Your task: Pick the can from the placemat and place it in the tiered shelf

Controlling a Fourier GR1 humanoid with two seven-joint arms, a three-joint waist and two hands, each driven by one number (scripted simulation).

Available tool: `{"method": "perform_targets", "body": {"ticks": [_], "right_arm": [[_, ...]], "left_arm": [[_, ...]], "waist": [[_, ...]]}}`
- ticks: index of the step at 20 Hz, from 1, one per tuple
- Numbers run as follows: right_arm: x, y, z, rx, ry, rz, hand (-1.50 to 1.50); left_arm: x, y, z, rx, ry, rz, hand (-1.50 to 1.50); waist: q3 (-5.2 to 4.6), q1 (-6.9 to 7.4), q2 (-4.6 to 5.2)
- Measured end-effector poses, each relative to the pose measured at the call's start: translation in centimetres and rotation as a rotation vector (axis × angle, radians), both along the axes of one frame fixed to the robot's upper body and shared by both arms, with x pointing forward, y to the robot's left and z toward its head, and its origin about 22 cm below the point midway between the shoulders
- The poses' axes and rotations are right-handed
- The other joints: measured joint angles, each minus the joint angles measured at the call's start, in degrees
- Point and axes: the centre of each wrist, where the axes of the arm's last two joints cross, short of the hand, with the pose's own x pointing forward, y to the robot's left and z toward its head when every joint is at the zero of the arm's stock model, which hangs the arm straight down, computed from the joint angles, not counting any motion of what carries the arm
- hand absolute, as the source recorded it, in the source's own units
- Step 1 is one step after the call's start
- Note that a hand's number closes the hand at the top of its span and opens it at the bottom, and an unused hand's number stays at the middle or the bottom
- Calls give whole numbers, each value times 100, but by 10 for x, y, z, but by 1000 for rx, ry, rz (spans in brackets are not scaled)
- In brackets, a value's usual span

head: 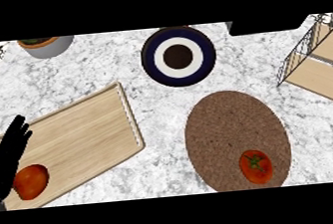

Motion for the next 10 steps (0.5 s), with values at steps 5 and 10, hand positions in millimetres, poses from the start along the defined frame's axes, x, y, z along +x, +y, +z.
{"method": "perform_targets", "body": {"ticks": [5, 10], "right_arm": [[-71, -25, 25, 17, 26, -34, -150], [-136, -40, 44, 22, 71, -25, -150]], "left_arm": [[-3, 1, 0, 0, 3, 30, 0], [-12, 12, -2, -3, 13, 56, 0]], "waist": [[6, -192, -37], [7, -314, -55]]}}
